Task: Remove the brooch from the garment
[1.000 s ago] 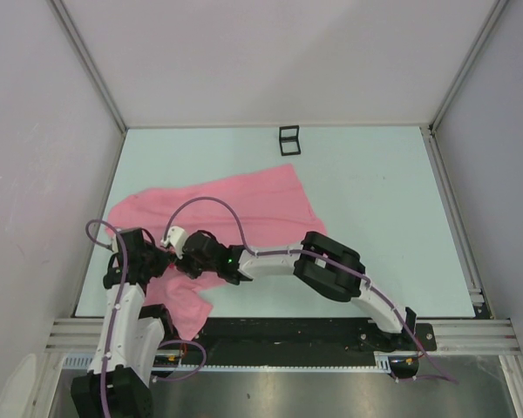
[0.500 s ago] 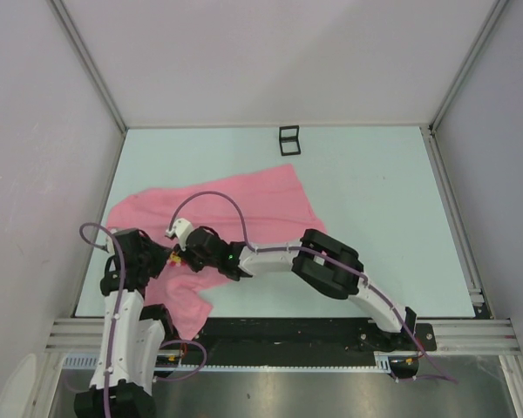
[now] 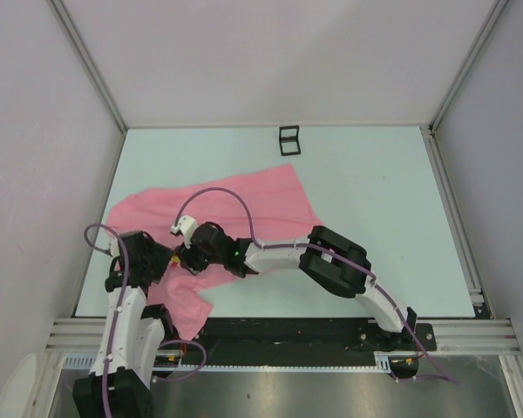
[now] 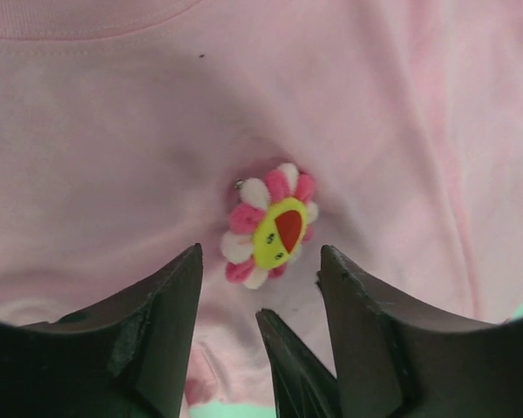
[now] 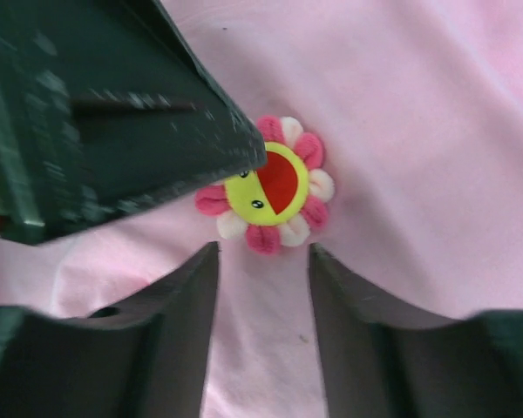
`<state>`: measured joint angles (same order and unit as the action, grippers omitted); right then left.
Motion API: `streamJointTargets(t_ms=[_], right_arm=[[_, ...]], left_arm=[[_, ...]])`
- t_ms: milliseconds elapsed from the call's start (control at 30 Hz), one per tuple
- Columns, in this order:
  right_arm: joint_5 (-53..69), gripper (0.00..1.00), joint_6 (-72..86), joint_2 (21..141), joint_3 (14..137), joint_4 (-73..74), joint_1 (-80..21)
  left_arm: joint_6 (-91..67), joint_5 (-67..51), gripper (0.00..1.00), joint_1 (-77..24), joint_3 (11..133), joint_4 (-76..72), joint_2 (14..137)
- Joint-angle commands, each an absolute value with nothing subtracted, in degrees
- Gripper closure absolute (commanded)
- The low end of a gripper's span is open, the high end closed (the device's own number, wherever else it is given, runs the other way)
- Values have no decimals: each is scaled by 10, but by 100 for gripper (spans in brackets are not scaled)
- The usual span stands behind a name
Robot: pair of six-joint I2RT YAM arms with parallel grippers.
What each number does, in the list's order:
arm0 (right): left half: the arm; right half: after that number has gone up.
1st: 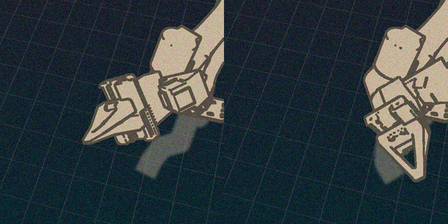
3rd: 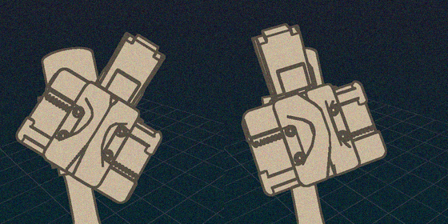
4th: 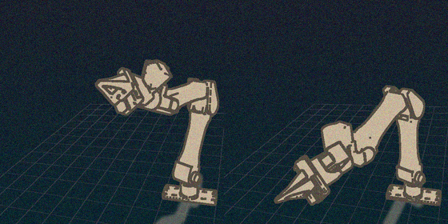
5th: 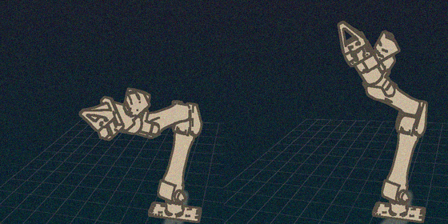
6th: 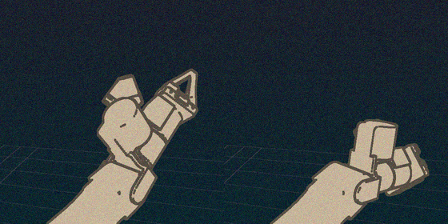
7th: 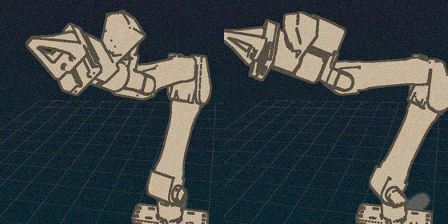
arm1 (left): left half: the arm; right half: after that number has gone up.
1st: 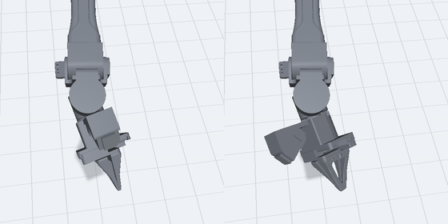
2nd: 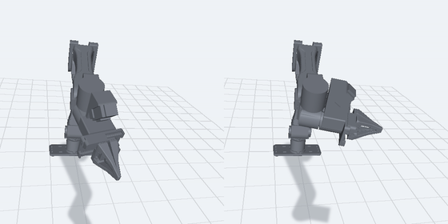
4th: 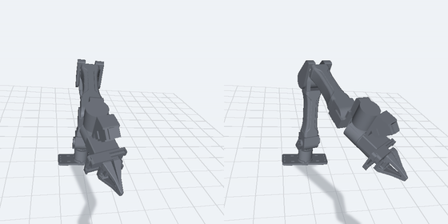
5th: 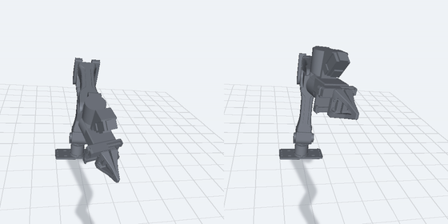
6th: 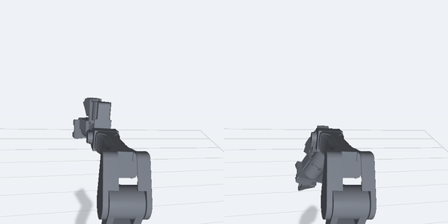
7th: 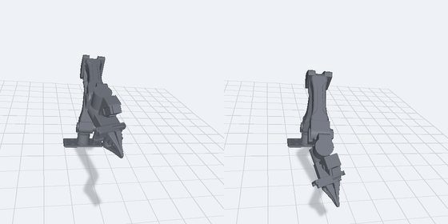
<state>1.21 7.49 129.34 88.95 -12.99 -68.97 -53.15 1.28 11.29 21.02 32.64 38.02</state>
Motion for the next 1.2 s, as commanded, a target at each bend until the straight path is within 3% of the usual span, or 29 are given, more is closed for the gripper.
streamJointTargets(t_ms=[0, 233, 567, 1000, 1167], right_arm=[[32, 45, 57, 1266, 896, -156, -690], [18, 40, 34, 1283, 909, -151, -686], [26, 43, -47, 1297, 918, -173, -703], [-32, 44, -75, 1336, 956, -177, -722], [-72, 50, -72, 1345, 962, -188, -727]], left_arm=[[-544, 13, 43, 119, 189, 268, 383], [-535, 17, 60, 121, 178, 243, 399], [-511, -10, 100, 121, 187, 239, 410], [-509, -23, 100, 122, 236, 298, 418], [-508, -28, 100, 121, 243, 311, 414]])
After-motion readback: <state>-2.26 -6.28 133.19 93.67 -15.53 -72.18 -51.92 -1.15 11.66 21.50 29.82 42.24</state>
